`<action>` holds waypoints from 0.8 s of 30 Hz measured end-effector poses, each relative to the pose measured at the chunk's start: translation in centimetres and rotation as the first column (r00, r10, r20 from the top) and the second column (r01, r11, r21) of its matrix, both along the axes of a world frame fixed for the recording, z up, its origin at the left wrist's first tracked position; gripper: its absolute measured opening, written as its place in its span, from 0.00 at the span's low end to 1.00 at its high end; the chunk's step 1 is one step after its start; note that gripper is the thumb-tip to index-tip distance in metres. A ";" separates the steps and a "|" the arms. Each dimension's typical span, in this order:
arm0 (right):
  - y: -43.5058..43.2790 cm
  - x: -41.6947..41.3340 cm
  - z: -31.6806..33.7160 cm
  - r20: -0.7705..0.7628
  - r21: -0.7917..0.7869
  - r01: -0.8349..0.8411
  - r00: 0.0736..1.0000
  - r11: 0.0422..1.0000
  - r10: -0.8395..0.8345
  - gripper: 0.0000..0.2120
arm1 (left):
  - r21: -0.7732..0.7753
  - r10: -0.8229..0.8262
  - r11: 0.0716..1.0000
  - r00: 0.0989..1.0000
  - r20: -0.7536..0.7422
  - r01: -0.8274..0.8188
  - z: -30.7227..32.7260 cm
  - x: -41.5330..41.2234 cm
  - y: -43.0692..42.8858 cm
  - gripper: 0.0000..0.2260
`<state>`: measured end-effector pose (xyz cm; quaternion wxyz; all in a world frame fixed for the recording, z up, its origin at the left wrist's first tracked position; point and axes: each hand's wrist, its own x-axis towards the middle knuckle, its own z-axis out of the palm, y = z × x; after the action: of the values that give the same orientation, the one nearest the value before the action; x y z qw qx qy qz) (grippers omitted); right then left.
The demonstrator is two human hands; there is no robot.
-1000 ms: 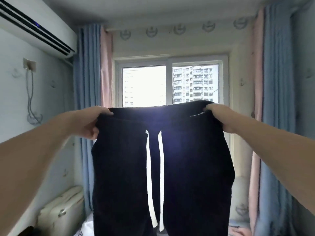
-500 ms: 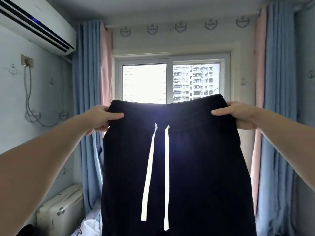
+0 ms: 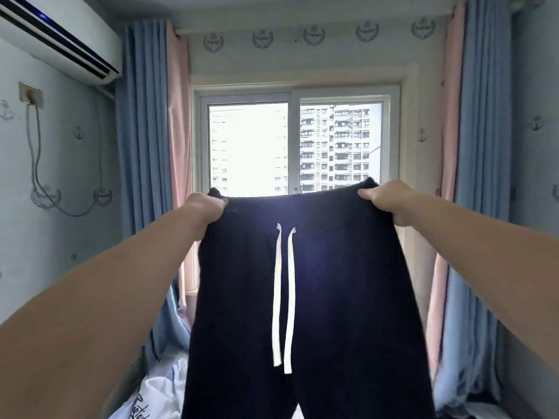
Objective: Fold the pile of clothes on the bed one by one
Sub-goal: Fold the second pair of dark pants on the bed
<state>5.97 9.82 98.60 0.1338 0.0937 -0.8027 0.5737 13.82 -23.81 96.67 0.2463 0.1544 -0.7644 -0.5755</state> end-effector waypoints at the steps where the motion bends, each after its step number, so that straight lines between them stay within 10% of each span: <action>1: -0.7 0.6 0.0 0.025 -0.057 -0.024 0.999 0.998 0.025 0.15 | 0.072 -0.013 0.997 1.000 -0.026 0.015 -0.1 -0.1 0.9 0.23; 8: -5.1 5.3 0.4 -0.131 -0.159 -0.375 0.925 0.913 0.357 0.13 | 0.314 -0.288 0.856 0.883 -0.370 0.411 0.7 1.6 9.1 0.06; 19: -6.3 9.6 0.6 -0.227 0.270 -0.422 0.845 0.865 0.484 0.18 | -0.262 -0.654 0.756 0.670 -0.352 0.600 -1.2 4.9 9.1 0.21; 24: -5.1 7.3 -1.5 -0.353 -0.073 -0.143 0.929 0.987 0.108 0.22 | -0.126 -0.572 0.811 0.730 -0.374 0.571 -1.6 4.6 5.7 0.15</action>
<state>13.31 4.69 97.12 0.2411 0.2381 -0.7298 0.5938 18.44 -18.11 95.10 0.2063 -0.2076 -0.7092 -0.6413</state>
